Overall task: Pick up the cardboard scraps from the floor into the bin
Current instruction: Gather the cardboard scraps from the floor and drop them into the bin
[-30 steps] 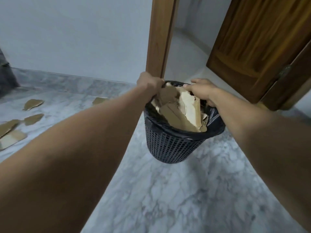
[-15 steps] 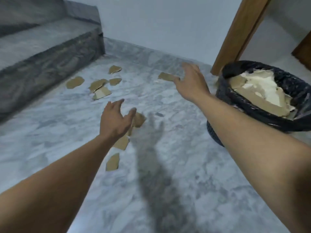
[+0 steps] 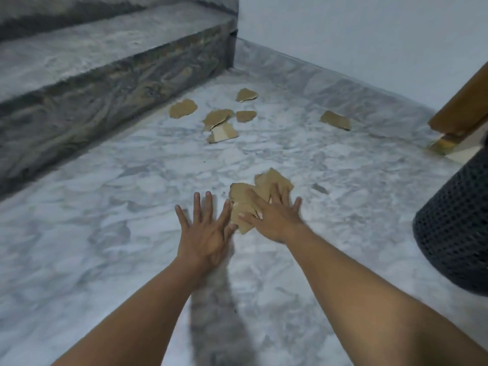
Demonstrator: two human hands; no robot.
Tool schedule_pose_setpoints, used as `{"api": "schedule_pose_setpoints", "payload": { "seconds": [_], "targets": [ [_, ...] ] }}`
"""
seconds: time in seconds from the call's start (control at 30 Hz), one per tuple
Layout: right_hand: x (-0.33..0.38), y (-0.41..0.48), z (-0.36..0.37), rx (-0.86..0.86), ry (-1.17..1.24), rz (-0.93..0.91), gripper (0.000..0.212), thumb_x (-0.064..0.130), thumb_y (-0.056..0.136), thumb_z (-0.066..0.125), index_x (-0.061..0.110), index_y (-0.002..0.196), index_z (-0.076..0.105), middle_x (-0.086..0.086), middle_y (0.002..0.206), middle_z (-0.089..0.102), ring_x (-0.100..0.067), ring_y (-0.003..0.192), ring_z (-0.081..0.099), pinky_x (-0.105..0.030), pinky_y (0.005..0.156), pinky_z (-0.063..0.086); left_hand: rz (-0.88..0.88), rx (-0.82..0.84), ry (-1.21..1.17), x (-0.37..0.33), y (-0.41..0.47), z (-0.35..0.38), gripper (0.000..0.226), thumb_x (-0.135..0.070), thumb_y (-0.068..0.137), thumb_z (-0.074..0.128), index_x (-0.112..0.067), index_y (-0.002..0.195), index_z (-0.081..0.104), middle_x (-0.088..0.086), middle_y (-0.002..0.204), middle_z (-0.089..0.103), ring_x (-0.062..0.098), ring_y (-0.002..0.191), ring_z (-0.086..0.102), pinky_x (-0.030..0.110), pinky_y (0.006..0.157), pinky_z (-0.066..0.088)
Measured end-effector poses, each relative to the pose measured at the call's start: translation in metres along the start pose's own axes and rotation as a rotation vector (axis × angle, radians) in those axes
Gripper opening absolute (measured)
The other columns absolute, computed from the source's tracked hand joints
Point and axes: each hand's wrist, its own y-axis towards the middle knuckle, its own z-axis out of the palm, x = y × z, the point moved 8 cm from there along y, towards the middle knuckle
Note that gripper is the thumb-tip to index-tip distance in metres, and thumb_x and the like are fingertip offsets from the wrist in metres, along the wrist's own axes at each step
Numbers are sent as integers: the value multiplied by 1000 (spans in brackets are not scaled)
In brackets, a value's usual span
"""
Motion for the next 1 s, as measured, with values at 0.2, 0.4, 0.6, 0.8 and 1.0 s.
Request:
{"api": "schedule_pose_setpoints", "payload": {
  "seconds": [0.2,0.4,0.6,0.8,1.0],
  "targets": [
    [23,71,-29,-105,-67,126,68,72,98,23,49,158,3,-18,162,7,-50,147,4,-65,118,8,34,21,-67,23,69,-6,72,-49,93,-14,-24,161,-11,12,167,-20,33,149,-31,66,116,-15],
    [31,105,-60,-33,-97,256,68,62,101,26,39,161,3,-17,159,16,-46,145,15,-58,114,22,29,95,-113,49,119,-24,67,-30,107,20,-14,159,-17,16,166,-22,37,151,-25,64,120,-8],
    [23,156,-88,-148,-63,253,64,53,97,29,29,155,19,-18,151,26,-41,136,23,-56,110,18,-132,12,-179,78,192,-40,78,-46,97,11,-12,151,-34,21,161,-33,39,148,-32,65,118,-13],
    [9,197,-108,-338,-133,87,53,54,97,34,16,132,41,-17,137,40,-38,120,37,-53,100,28,-166,-49,-105,81,234,-48,83,-68,97,4,-17,148,-36,18,162,-31,37,148,-32,69,114,-18],
    [4,239,-126,-449,-86,-45,82,77,84,44,18,141,39,-14,143,37,-37,123,36,-51,97,29,-78,-59,-25,94,299,-72,115,-98,75,11,-25,155,-29,9,162,-35,34,147,-36,68,113,-20]
  ]
}}
